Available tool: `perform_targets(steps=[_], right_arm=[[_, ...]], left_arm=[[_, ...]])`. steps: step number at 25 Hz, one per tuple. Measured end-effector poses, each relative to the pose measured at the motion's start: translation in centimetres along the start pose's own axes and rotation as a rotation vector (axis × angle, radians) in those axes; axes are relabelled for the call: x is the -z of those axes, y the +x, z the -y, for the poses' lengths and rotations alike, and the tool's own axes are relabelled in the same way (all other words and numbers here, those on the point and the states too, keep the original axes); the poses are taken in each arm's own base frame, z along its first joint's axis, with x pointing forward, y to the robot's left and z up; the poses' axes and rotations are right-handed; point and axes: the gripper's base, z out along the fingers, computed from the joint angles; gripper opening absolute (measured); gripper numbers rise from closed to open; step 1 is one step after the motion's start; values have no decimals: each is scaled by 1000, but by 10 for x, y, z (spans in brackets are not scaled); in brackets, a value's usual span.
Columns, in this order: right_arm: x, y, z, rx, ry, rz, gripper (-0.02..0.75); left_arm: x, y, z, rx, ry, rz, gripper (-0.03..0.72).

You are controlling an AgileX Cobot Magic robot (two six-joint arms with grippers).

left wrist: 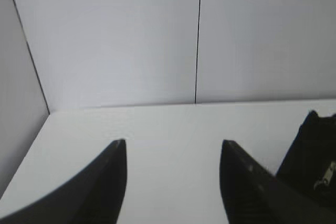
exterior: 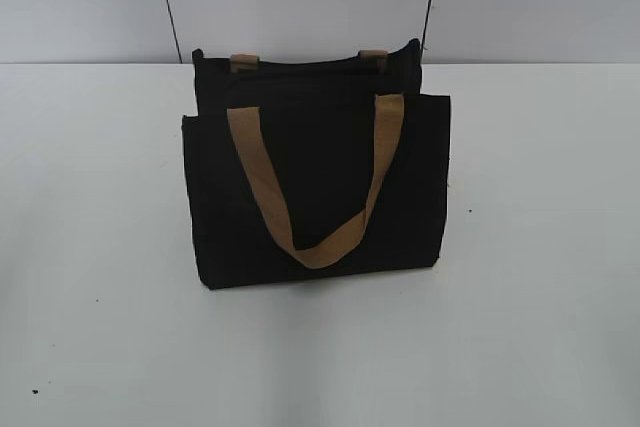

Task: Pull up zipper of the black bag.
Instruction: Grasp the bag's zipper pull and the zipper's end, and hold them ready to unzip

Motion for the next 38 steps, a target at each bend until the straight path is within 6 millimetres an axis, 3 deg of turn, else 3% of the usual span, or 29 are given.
perform_targets(steps=[6,13,19,25,35,38], right_arm=[[0,0,0,0,0,0,538],[0,0,0,0,0,0,538],[0,0,0,0,0,0,538],[0,0,0,0,0,0,538],[0,0,0,0,0,0,538],[0,0,0,0,0,0,538]], left_arm=[[-49,40,5,1,22,34,437],[-74,61,17,-12,90,34,437],[-112,86,28,-23,145,-63,437],[-147,121,46,-28,275,-106,437],[-186,188,75,2,520,-170,438],[-197,199,82,14,587,-144,438]])
